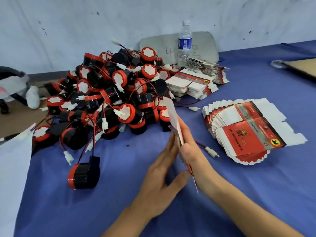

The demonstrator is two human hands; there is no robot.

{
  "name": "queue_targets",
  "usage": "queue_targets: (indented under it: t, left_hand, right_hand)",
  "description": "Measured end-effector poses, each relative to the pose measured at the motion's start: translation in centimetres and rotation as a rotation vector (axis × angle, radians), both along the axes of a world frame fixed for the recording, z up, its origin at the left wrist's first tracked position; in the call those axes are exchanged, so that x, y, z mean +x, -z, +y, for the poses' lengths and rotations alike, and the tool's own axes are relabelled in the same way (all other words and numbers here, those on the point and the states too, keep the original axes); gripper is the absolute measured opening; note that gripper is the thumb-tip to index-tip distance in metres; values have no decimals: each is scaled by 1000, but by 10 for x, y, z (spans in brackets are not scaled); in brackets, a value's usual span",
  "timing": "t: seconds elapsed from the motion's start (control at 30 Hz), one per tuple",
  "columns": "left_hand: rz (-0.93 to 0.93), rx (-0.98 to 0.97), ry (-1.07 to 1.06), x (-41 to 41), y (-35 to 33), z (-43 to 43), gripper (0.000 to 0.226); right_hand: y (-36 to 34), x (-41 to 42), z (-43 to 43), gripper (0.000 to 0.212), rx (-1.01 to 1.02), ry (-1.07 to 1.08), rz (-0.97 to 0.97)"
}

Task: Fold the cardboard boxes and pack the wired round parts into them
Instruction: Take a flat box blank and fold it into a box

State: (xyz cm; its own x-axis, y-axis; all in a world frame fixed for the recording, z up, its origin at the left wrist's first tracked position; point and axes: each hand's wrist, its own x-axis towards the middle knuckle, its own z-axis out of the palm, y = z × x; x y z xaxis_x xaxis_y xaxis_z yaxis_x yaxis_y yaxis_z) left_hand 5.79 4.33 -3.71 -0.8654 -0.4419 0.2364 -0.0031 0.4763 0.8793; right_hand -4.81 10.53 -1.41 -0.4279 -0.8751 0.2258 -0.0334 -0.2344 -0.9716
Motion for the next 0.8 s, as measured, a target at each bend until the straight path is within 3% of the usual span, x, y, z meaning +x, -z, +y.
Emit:
queue_targets:
  t: [0.07, 0.27, 0.4, 0.57, 0.67, 0.8]
  left_hand:
    - [3, -50, 50, 1, -1, 3, 77]
    - [56, 14, -30, -1, -1, 7, 91]
    - [227, 202, -67, -2, -7, 4, 95]
    - [307, 289, -102, -1, -12, 4, 93]
    - [369, 359, -112, -1, -13, 2, 80]
    - [427, 525, -166, -1, -13, -7, 63]
  right_hand:
    - [1, -5, 6, 65, 38, -49, -81]
    - [-4, 0, 8, 140, 11, -83, -142]
    - [-5, -5, 5, 109, -98, -19, -206]
    - [1, -12, 3, 95, -87, 11, -274]
    - [5, -12, 2, 89, -83, 52, -277]
    - [6, -18, 2, 64, -76, 131, -342]
